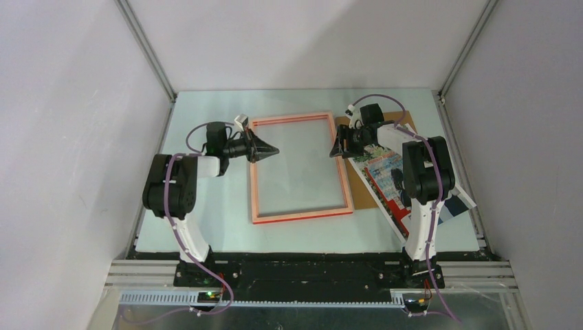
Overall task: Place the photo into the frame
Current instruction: Place the photo frame item in the photo frame.
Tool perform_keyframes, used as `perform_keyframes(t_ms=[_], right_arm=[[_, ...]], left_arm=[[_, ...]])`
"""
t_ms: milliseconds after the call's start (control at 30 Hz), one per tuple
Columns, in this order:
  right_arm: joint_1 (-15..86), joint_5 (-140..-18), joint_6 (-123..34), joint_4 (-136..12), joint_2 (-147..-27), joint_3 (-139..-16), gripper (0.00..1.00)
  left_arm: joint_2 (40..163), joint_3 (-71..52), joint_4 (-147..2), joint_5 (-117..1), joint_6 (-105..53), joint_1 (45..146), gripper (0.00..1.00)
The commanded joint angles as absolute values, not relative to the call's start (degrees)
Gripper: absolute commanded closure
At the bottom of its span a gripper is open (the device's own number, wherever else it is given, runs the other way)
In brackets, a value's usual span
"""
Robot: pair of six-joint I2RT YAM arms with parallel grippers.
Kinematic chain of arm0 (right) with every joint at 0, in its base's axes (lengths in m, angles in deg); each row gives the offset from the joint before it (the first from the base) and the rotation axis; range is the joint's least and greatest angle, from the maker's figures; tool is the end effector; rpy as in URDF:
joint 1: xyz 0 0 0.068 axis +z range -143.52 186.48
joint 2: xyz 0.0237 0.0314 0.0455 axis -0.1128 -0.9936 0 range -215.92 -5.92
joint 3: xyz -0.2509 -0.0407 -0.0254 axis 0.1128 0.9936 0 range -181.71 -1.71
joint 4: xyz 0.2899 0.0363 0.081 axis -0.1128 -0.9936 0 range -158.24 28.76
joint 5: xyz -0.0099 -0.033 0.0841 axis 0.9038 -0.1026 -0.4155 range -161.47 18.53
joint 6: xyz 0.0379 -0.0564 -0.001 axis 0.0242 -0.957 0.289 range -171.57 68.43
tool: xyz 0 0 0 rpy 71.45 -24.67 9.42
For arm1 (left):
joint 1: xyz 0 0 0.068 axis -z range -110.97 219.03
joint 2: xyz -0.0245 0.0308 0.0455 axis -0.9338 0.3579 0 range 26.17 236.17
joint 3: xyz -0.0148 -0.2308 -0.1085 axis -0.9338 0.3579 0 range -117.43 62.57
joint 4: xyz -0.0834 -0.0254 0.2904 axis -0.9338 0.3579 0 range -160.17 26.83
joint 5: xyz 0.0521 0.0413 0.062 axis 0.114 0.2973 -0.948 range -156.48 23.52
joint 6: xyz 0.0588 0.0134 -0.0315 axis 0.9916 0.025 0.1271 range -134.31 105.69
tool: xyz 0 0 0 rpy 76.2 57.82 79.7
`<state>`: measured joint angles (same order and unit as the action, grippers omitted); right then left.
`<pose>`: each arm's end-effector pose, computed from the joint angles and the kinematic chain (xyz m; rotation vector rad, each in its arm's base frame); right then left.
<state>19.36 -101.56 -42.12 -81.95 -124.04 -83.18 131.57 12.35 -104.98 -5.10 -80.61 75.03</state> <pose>0.4512 0.1313 0.1040 -0.2787 2.5588 0.8222 0.3863 -0.0888 0.1127 -0.2949 2.1753 -1.8051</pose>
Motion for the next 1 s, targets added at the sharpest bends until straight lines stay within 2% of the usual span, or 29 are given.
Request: perform_keyframes(t_ms=[0, 967], right_arm=[[19.19, -102.28, -41.84, -81.38, -123.88, -84.59, 0.35], [19.47, -102.07, -41.99, -81.13, -123.86, -84.42, 0.35]], left_arm=[[131.88, 13.09, -107.89, -3.20, -78.12, 75.32, 1.00], [131.62, 14.73, -107.87, -2.46, -75.71, 75.45, 1.00]])
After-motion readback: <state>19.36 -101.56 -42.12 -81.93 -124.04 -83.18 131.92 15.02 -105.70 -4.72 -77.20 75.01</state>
